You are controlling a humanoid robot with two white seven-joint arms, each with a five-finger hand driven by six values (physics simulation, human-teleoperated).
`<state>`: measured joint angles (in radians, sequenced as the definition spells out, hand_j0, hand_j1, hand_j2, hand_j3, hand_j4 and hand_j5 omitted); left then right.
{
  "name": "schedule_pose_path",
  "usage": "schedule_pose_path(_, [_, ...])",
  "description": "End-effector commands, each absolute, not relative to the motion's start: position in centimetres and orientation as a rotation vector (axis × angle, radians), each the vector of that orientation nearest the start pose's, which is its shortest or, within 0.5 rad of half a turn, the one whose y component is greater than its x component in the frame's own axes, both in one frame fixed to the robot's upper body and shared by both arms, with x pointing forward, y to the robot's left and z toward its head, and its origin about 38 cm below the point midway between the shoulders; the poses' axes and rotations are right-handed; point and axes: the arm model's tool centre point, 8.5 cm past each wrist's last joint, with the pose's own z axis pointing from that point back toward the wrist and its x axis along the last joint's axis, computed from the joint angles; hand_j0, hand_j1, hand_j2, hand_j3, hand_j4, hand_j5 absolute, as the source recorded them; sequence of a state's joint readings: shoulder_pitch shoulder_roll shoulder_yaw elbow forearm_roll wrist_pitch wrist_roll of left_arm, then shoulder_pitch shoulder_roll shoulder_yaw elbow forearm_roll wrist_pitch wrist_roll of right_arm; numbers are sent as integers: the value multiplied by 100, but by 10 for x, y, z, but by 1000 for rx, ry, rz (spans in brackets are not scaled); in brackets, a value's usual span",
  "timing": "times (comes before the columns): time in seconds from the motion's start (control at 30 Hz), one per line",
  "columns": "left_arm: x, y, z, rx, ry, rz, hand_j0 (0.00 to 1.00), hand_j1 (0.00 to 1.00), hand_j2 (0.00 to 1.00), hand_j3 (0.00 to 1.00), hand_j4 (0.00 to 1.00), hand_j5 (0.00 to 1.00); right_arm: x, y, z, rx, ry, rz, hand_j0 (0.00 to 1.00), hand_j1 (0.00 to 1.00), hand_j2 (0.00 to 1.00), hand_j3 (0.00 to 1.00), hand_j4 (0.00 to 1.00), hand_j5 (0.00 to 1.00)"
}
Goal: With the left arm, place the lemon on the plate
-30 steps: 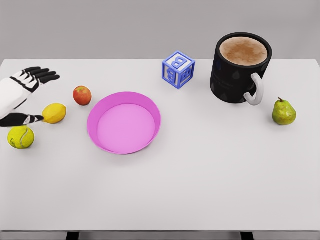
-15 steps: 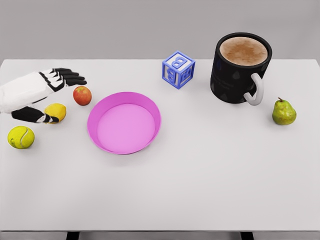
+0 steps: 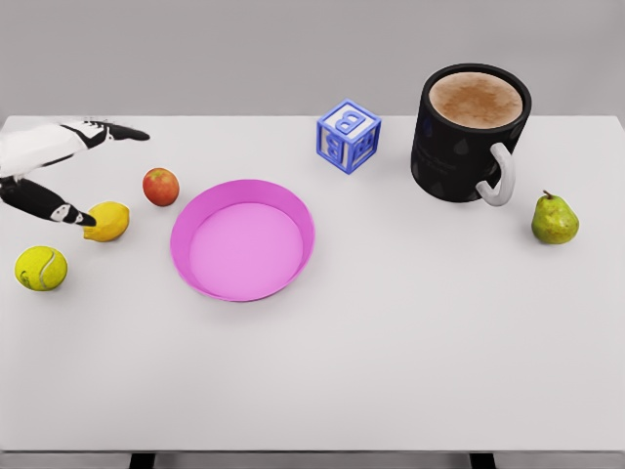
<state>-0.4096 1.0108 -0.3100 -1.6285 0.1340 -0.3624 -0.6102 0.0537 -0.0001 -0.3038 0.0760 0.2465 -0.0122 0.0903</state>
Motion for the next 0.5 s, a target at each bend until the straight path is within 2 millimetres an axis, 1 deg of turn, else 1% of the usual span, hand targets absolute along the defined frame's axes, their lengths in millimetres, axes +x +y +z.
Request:
schedule_pose_path(0.0, [405,377,258,169,-1424,-1426,100,100,100,100,100,100,-58,-256,-258,22,110,-67,100,100,100,100,100,100])
schedule_pose_path(0.13, [411,387,248,179,-1340,-1331,100,100,100,100,100,100,-58,-256,-258,22,108,-67,100,100,100,100,100,100])
schedule_pose_path(0.27, [408,385,237,163,-1314,-1339,100,100,100,100,100,100,-58,-256,-258,22,110,-67,100,100,100,100,100,100])
schedule_pose_path(0.37, [409,386,238,168,-1313,-1333,100,100,100,100,100,100,-58,-256,-258,22,108,-67,100,100,100,100,100,100])
schedule_pose_path(0.47, [412,396,230,173,-1286,-1300,100,100,100,100,100,100,-58,-256,-258,22,108,-67,100,100,100,100,100,100])
